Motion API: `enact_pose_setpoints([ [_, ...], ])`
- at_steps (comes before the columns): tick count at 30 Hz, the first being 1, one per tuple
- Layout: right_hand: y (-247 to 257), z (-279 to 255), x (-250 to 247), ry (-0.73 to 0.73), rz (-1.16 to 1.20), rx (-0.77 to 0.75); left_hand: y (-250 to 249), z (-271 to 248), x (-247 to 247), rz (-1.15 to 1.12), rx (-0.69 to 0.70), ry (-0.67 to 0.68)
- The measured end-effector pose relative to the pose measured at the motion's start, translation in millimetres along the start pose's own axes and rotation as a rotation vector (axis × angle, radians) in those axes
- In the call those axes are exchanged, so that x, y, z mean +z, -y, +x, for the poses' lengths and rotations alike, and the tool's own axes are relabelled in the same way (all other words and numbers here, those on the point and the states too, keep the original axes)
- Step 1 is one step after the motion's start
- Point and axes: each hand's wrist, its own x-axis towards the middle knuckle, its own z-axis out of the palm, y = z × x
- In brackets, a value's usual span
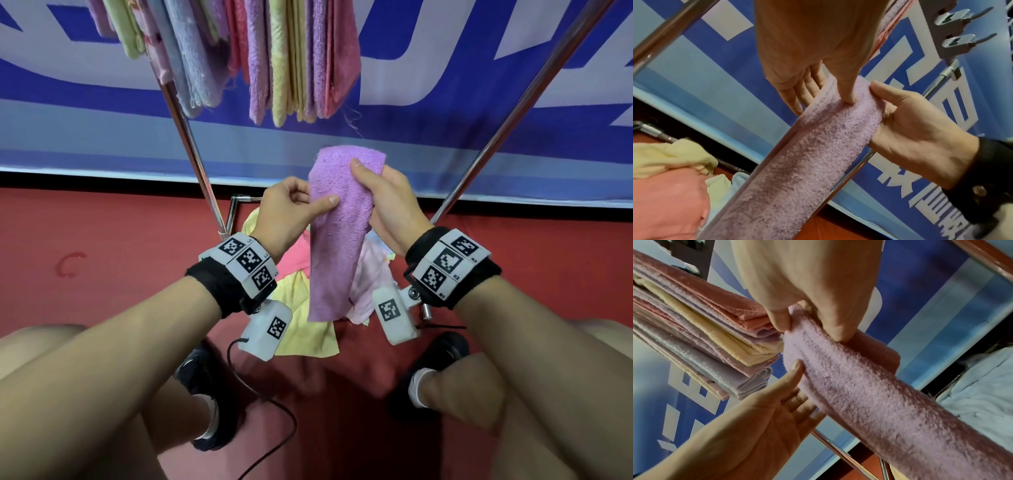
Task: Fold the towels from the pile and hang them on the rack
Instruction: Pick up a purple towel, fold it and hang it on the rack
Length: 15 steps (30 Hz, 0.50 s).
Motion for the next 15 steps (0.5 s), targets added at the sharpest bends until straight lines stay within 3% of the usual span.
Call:
enact_pose_setpoints([
  [10, 4.9, 10.0, -9.8, -0.068, -0.038, -0.057, -10.7, 1.3, 2.2, -0.100, -0.003, 0.155],
  [15, 4.6, 10.7, -10.9, -0.070, -0.103, -0.079, -2.3, 5.1, 0.4, -0.024, -0.045, 0.077],
])
